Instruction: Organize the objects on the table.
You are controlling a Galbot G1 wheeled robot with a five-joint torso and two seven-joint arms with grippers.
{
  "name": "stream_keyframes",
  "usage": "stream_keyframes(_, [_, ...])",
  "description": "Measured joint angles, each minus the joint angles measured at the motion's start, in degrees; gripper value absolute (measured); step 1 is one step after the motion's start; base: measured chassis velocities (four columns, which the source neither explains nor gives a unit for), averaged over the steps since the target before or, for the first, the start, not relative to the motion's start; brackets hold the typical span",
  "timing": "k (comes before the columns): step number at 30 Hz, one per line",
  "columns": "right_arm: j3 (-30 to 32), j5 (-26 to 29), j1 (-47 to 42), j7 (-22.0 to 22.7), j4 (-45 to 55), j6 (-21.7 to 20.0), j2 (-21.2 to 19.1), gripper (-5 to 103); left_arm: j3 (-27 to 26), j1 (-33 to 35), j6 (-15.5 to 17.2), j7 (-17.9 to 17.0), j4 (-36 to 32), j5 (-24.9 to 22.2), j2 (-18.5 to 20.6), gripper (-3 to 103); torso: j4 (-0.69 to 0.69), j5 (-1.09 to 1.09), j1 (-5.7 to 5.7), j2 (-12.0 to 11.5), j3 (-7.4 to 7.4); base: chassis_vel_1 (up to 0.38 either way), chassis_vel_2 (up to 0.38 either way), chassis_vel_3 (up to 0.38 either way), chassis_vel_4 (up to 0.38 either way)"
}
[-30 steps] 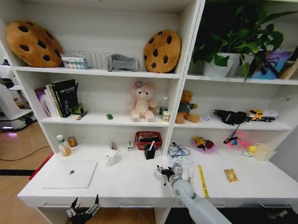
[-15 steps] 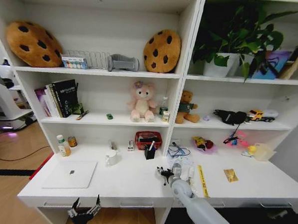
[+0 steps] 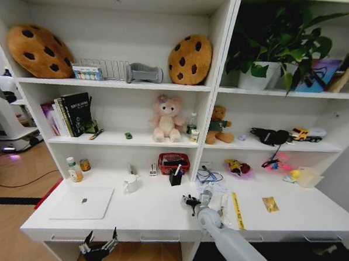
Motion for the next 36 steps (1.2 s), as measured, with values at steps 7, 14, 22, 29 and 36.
stream_keyframes(7, [0.27, -0.68, 0.35, -0.77, -1.33, 0.30, 0.23, 64, -0.01, -0.01, 0.00, -0.03, 0.13, 0.00, -0.06, 100, 0.00, 0.00, -0.01, 0.00, 0.00, 0.000, 0.000, 0.000, 0.000])
stream_keyframes(14, [0.32, -0.94, 0.39, -1.48, -2.17, 0.24, 0.33, 51, -0.14, -0.11, -0.05, -0.08, 0.28, -0.02, -0.06, 100, -0.02, -0.02, -0.02, 0.02, -0.01, 0.000, 0.000, 0.000, 0.000])
stream_keyframes(22, [-0.24, -0.40, 0.55, -1.71, -2.15, 0.02, -0.02, 19, -0.15, -0.27, -0.05, -0.22, 0.32, -0.02, -0.13, 100, 0.00, 0.01, -0.01, 0.01, -0.01, 0.000, 0.000, 0.000, 0.000])
stream_keyframes(29, [-0.39, -3.28, 0.32, -3.31, -2.59, 1.44, 0.01, 10, -0.05, -0.26, -0.15, -0.24, 0.46, 0.13, -0.27, 100, 0.00, 0.02, -0.02, 0.00, 0.00, 0.000, 0.000, 0.000, 0.000])
stream_keyframes(36, [-0.24, -15.10, 0.00, -11.45, -2.39, 12.07, -0.76, 10, 0.34, -0.20, -0.22, -0.16, 0.70, 0.59, -0.32, 100, 0.00, 0.02, 0.00, -0.01, 0.01, 0.000, 0.000, 0.000, 0.000])
